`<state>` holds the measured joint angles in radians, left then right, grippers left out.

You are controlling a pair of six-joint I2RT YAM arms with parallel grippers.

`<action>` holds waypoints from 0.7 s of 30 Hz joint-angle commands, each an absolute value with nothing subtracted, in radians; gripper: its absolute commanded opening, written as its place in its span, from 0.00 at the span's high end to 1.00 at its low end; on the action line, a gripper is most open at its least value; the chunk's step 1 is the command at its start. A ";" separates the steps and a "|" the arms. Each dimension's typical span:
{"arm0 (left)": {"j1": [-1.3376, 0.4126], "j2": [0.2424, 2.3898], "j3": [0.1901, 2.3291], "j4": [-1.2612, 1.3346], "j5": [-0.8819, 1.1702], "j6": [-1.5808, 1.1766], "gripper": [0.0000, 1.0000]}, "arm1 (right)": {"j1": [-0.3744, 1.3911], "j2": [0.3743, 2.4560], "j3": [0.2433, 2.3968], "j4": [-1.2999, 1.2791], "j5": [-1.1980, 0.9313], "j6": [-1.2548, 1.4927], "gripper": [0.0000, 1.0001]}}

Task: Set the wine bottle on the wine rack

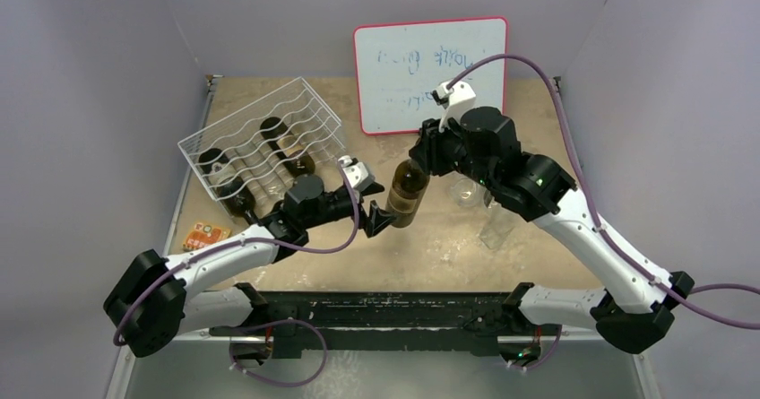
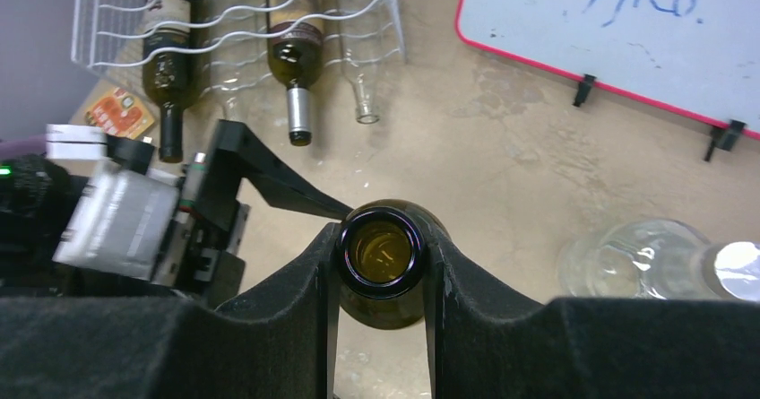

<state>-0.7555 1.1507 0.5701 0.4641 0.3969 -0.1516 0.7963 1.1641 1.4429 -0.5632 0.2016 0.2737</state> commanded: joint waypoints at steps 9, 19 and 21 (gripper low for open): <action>-0.765 1.153 0.536 0.587 0.414 -0.079 0.16 | 0.789 1.173 1.605 -0.400 -0.049 0.307 1.00; -0.765 1.059 0.527 0.569 0.556 -0.021 0.17 | 0.788 1.138 1.644 -0.387 -0.167 0.311 1.00; -0.764 1.036 0.518 0.584 0.550 -0.016 0.22 | 0.788 1.130 1.644 -0.383 -0.176 0.311 1.00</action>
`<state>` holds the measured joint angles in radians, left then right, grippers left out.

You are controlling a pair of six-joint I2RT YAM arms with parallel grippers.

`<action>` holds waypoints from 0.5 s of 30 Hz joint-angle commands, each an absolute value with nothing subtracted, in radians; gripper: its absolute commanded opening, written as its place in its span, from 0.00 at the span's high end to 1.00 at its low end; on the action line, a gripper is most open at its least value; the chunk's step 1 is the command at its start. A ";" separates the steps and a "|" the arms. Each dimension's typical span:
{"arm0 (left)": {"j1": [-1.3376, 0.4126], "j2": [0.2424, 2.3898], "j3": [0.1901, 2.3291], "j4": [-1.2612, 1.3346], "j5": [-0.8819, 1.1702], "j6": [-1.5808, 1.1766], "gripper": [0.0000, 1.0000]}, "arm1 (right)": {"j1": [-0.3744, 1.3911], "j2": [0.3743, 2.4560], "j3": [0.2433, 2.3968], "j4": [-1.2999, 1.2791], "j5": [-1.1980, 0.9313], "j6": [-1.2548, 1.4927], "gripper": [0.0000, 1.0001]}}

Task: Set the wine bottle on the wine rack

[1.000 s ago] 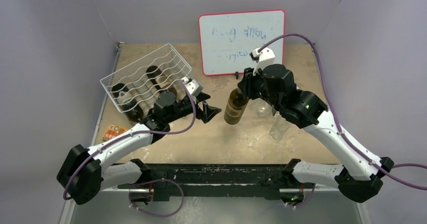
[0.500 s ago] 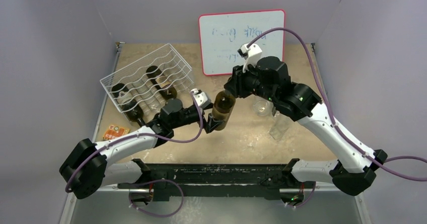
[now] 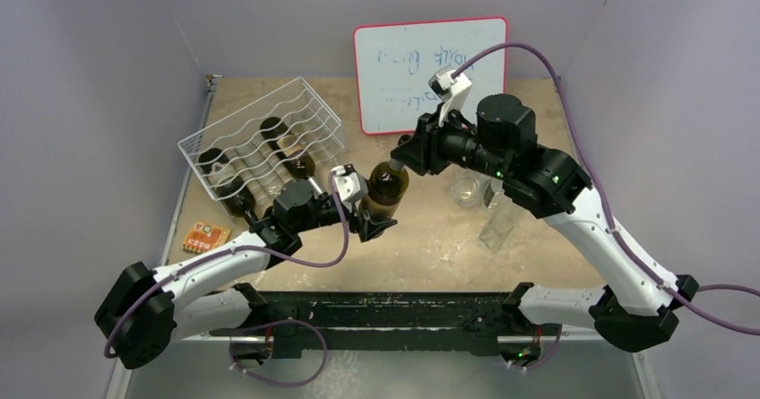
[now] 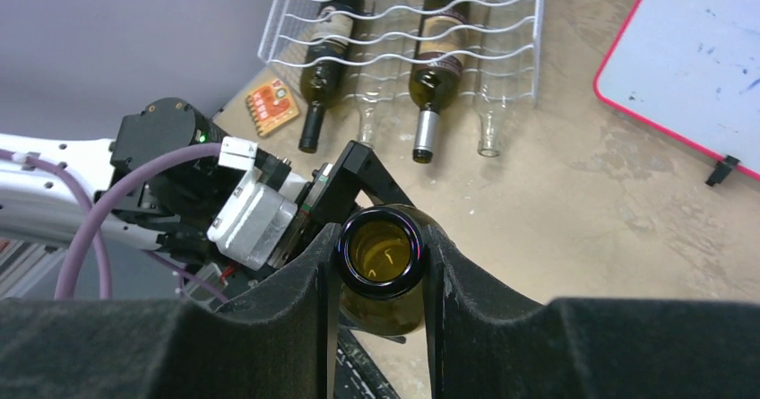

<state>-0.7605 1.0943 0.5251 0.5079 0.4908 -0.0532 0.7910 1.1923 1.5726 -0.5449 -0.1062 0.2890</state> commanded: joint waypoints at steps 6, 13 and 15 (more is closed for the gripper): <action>-0.765 1.023 0.547 0.529 0.544 0.032 0.76 | 0.787 1.110 1.618 -0.368 -0.209 0.310 1.00; -0.765 0.971 0.620 0.244 0.381 0.325 1.00 | 0.788 1.035 1.504 -0.375 -0.142 0.304 0.29; -0.764 0.958 0.627 0.164 0.268 0.444 1.00 | 0.788 1.015 1.473 -0.387 -0.082 0.295 0.21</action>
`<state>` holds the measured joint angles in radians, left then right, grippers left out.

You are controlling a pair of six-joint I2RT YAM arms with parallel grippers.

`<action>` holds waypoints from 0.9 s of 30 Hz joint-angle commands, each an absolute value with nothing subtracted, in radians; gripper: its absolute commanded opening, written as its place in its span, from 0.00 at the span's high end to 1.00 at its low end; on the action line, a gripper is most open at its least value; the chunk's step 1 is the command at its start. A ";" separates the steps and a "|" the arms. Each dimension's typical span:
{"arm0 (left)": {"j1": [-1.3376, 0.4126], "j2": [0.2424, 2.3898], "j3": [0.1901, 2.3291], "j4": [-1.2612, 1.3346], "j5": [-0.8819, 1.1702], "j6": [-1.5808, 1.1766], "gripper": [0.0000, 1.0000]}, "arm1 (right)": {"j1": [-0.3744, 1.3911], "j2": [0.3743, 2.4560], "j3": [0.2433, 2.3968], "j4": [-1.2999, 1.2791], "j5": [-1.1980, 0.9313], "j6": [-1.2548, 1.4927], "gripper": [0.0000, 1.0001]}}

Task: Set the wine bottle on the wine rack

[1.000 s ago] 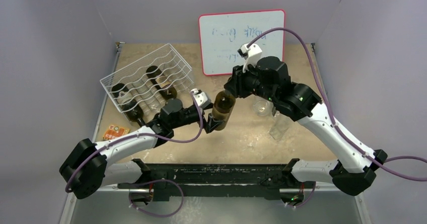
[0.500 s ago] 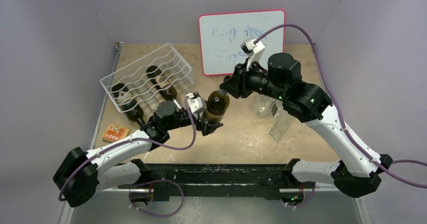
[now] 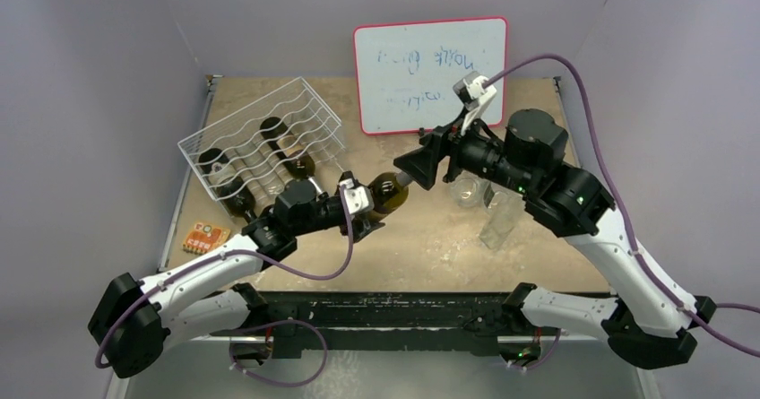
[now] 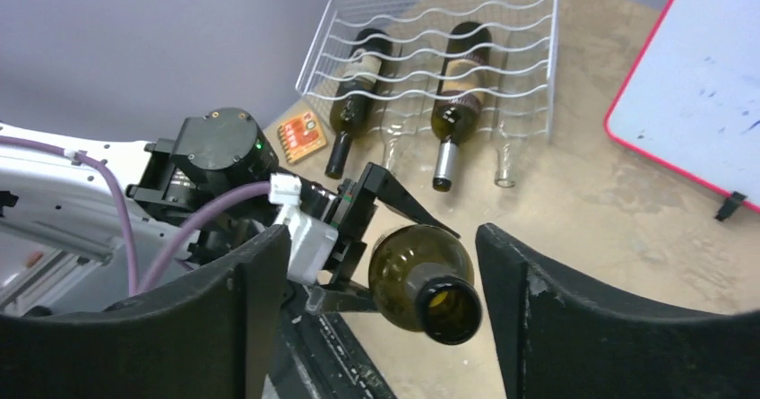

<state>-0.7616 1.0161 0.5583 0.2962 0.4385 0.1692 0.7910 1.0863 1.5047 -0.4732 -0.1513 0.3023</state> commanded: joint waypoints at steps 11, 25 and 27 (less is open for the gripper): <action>-0.767 0.919 0.618 0.032 0.045 0.739 1.00 | 0.788 1.134 1.494 -0.620 -0.018 0.224 0.15; -0.775 0.812 0.523 0.041 -0.083 1.024 1.00 | 0.791 1.277 1.396 -0.684 -0.254 0.136 0.18; -0.775 0.807 0.520 0.041 -0.085 1.041 1.00 | 0.794 1.305 1.390 -0.689 -0.276 0.126 0.18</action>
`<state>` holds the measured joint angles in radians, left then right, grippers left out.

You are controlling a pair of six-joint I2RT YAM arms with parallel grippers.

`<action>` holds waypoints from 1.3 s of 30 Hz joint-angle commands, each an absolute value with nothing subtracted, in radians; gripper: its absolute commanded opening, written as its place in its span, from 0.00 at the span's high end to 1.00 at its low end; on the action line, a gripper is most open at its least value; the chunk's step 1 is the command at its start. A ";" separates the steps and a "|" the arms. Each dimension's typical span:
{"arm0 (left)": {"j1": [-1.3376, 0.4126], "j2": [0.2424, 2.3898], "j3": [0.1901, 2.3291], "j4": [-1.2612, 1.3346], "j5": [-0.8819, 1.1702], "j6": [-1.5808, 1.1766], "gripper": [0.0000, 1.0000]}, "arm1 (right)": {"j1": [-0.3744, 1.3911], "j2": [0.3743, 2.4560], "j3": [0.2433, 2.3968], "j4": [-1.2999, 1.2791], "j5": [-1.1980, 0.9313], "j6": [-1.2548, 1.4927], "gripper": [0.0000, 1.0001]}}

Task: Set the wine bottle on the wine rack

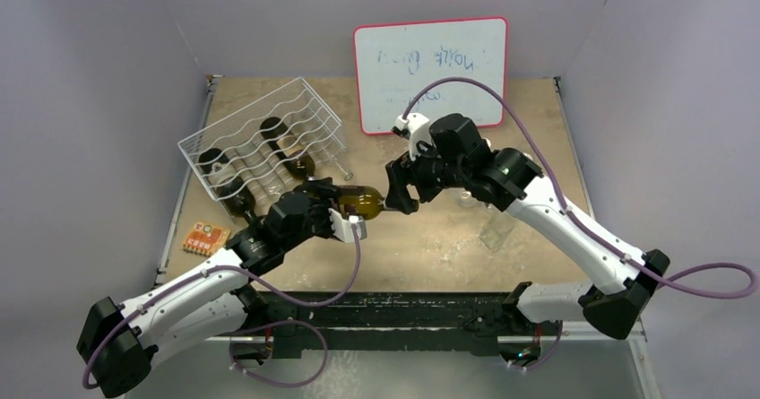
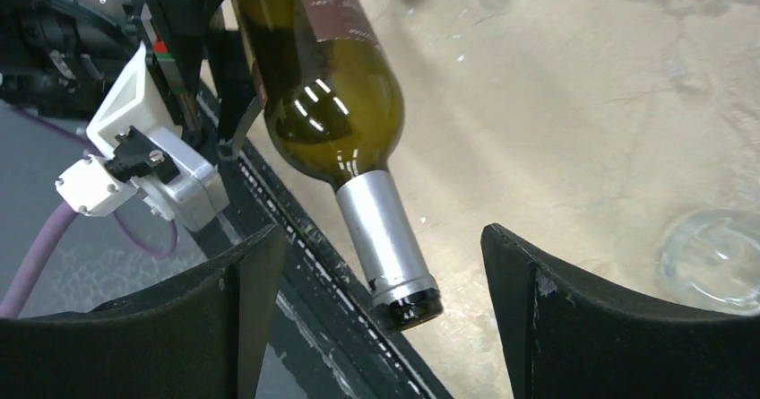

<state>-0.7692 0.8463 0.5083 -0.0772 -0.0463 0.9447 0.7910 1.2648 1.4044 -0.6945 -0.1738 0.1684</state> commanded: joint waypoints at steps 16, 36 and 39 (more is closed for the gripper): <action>-0.775 0.733 0.475 0.061 -0.090 1.112 1.00 | 0.812 1.534 1.415 -0.646 -0.383 0.061 0.25; -0.773 0.693 0.479 0.148 -0.117 0.937 0.76 | 0.839 1.507 1.437 -0.605 -0.455 0.060 1.00; -0.772 0.688 0.471 0.173 -0.127 0.921 0.46 | 0.838 1.475 1.431 -0.573 -0.418 0.069 1.00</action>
